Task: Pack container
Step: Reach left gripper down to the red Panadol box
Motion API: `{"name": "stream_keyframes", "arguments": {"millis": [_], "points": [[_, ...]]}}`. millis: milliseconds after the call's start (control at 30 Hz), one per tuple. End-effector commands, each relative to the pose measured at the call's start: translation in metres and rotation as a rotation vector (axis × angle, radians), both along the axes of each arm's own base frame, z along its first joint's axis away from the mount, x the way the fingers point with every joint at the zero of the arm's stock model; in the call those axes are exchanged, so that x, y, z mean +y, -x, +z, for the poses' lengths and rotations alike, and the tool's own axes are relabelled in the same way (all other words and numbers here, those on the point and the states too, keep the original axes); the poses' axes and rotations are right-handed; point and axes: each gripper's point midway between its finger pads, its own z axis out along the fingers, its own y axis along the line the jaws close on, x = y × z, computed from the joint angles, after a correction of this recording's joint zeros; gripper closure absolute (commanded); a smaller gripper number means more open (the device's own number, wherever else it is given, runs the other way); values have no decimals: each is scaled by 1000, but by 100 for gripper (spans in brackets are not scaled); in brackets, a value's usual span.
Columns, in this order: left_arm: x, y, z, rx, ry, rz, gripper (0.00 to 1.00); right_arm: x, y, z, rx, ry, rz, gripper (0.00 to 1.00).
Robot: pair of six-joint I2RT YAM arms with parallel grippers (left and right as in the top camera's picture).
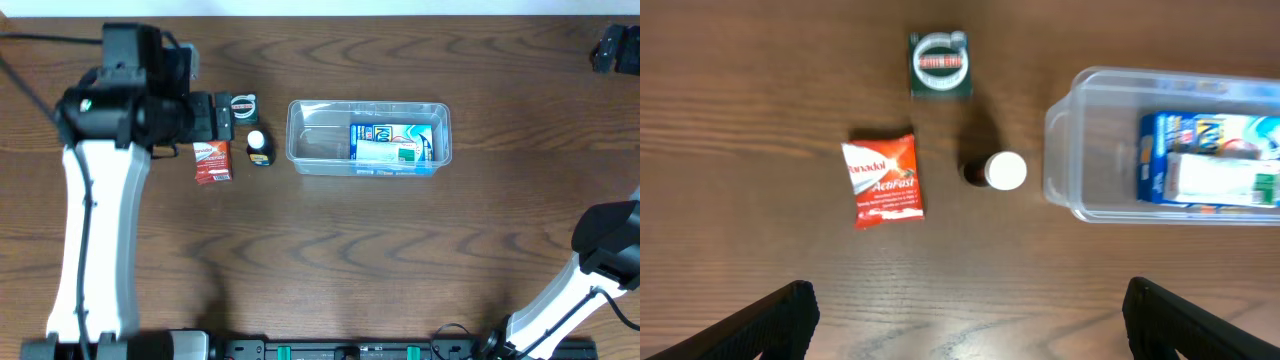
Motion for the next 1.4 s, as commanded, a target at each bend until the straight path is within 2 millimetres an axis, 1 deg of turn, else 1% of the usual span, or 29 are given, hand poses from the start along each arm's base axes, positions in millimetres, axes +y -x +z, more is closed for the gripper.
{"name": "stream_keyframes", "arguments": {"millis": [0, 167, 300, 433, 533, 667, 767, 833, 900, 1067, 1200, 1300, 1367], "points": [[1, -10, -23, 75, -4, -6, 2, -1, 2, 9, -20, 3, -12, 1], [5, -17, -59, 191, -4, 5, 2, -1, 2, 9, -20, 3, -12, 1], [18, -22, -83, 258, 3, 48, 2, -1, 2, 9, -20, 3, -12, 1], [36, -25, -97, 299, 28, 130, 2, -1, 2, 9, -20, 3, -12, 1], [44, -30, -106, 310, 42, 154, 2, -1, 2, 9, -20, 3, -12, 1], [44, -33, -125, 347, 33, 125, 2, -1, 2, 9, -21, 3, -13, 1], [45, -34, -145, 398, 31, 114, 2, -1, 2, 9, -21, 3, -13, 1], [45, -35, -162, 438, 32, 109, 2, -1, 2, 9, -21, 3, -13, 1], [45, -35, -176, 469, 34, 109, 2, -1, 2, 9, -21, 3, -13, 1], [44, -31, -208, 554, 38, 108, 2, -1, 2, 9, -20, 3, -12, 1], [43, -27, -225, 601, 41, 107, 2, -1, 2, 9, -21, 3, -13, 1], [43, -26, -231, 618, 41, 105, 2, -1, 2, 9, -20, 3, -13, 1], [43, -26, -231, 616, 40, 106, 2, -1, 2, 9, -21, 3, -13, 1]]}}
